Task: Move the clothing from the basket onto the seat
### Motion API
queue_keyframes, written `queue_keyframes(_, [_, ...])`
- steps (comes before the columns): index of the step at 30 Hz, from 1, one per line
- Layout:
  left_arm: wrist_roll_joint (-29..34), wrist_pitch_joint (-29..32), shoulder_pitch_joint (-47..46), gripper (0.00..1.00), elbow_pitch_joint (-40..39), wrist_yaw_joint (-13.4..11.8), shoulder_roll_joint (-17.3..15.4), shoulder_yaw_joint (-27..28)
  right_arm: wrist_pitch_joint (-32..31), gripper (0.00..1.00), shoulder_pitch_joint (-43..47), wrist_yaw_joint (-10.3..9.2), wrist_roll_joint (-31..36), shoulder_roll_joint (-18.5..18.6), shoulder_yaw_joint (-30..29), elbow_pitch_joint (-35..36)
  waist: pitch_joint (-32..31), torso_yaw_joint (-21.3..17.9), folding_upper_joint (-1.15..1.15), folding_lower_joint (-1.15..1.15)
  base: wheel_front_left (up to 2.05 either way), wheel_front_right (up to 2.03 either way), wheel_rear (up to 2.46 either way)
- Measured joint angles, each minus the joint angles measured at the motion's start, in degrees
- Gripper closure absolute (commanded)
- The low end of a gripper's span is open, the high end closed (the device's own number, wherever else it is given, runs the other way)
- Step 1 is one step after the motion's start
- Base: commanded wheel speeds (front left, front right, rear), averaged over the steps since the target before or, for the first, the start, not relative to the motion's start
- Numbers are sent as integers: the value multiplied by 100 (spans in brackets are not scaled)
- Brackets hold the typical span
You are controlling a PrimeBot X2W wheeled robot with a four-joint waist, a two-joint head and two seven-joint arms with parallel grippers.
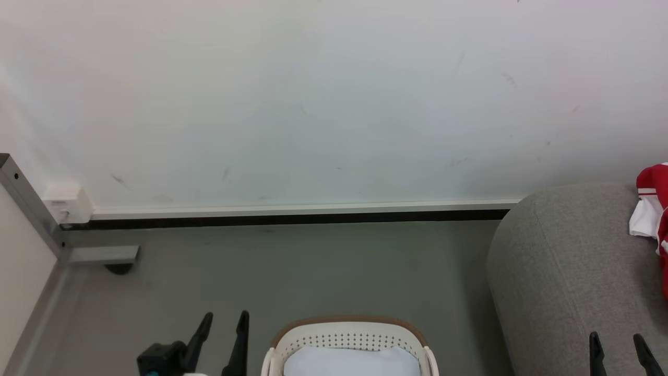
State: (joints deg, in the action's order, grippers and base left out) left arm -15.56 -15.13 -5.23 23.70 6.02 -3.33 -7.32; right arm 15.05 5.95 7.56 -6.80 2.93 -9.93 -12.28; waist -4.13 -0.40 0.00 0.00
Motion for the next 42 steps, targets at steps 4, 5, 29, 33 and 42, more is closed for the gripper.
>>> queue_keyframes(4, [66,0,3,0,12,24,20,31,0,0,0,0,85,1,99,-102,11,-13,0,0,0,0,0])
queue_keyframes(5, [76,0,3,0,16,27,25,34,0,0,-2,0,115,0,137,-138,16,-16,0,0,0,0,0])
queue_keyframes(29, [185,0,10,0,4,43,52,62,10,0,-634,0,479,1,839,-862,169,-24,0,1,0,0,0])
queue_keyframes(33, [186,0,6,0,4,41,52,57,10,0,-704,0,480,1,893,-942,179,-16,0,1,0,0,0])
queue_keyframes(42, [190,0,2,0,5,18,53,62,10,0,-708,0,472,1,927,-1011,174,-3,0,1,0,0,0])
